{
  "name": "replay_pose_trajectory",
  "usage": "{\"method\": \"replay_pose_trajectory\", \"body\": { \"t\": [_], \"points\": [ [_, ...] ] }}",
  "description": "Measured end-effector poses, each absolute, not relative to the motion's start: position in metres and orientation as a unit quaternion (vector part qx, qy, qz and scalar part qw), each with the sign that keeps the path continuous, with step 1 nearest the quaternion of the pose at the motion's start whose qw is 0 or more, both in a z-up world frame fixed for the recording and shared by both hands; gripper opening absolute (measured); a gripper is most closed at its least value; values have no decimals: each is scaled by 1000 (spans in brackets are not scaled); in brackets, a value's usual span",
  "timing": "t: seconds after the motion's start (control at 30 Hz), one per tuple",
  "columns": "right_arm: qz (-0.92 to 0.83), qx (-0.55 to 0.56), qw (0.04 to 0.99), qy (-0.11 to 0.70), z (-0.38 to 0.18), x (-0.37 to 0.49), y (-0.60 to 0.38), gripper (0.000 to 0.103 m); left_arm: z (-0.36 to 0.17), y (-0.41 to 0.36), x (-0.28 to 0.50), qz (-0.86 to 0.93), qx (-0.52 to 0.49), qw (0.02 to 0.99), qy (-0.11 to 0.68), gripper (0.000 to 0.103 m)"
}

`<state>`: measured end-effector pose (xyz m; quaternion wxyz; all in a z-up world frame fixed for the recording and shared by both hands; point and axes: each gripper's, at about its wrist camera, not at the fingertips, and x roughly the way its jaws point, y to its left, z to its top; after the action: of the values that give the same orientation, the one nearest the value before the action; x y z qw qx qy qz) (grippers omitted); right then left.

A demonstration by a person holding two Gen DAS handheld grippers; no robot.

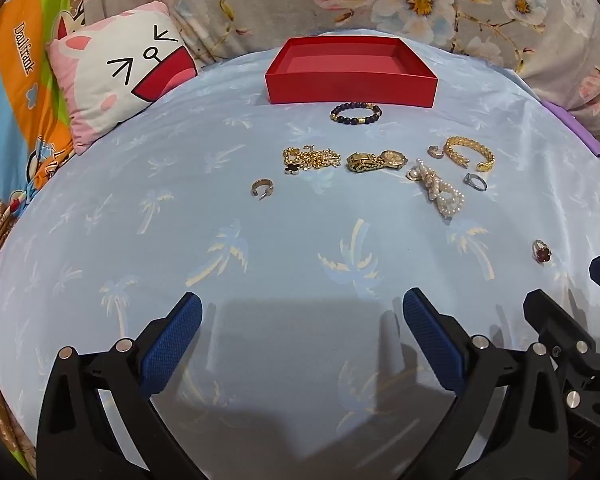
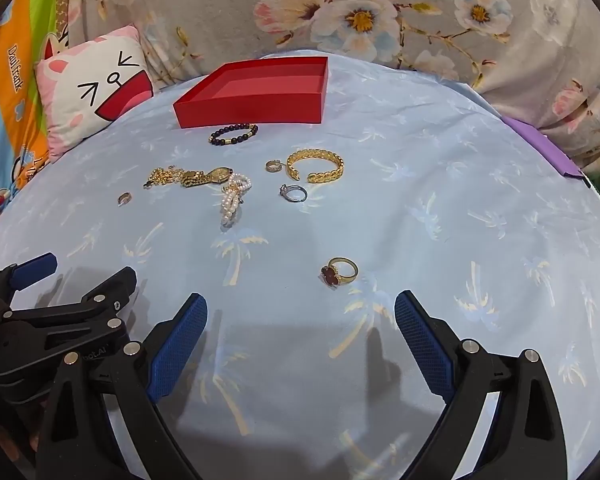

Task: Organize jewelry

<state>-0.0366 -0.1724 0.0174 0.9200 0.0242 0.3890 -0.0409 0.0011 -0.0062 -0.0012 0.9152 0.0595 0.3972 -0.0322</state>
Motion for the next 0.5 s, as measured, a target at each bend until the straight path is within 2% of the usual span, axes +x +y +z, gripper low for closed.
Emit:
{"method": "replay_pose_trajectory", "body": {
  "t": [0.5],
  "points": [
    [-40, 23, 919, 391, 17, -36, -172, 93, -3, -6, 1, -32, 66, 914, 398, 98]
  ]
}}
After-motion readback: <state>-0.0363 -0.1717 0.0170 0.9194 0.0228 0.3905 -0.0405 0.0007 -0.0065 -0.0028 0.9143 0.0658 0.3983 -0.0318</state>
